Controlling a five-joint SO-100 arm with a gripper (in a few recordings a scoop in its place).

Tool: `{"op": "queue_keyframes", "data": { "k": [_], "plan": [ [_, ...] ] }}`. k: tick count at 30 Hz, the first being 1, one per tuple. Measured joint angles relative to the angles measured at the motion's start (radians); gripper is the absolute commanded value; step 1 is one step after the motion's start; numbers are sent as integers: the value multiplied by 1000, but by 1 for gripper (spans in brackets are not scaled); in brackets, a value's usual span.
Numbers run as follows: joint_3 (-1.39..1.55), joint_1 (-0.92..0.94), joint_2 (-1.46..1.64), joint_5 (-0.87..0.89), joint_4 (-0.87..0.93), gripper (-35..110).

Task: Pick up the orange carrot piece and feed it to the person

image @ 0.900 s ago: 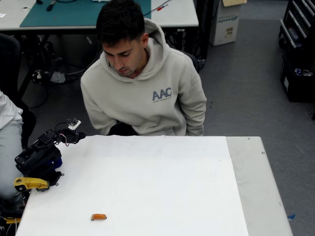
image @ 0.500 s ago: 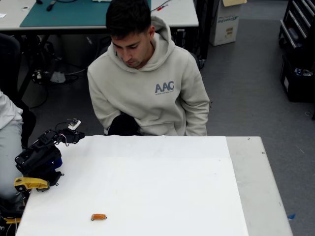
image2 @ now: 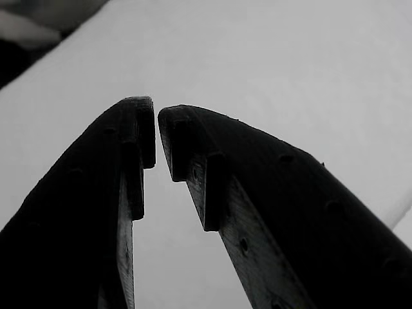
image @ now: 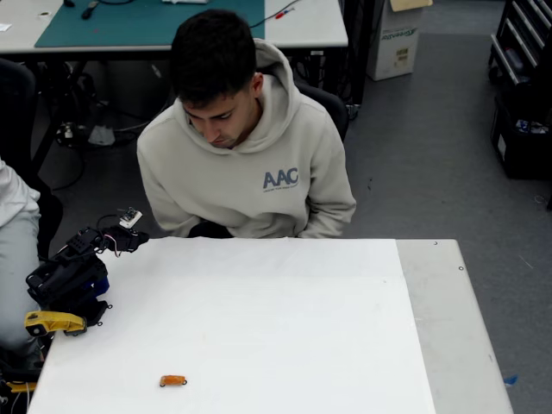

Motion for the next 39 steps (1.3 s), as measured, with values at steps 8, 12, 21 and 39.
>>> {"op": "queue_keyframes", "data": {
  "k": [8,12,21,39],
  "plan": [
    [0,0,0,0,0,-3],
    [0,0,0,0,0,-2],
    [0,0,0,0,0,-2],
    [0,14,0,0,0,-2]
  ]
}}
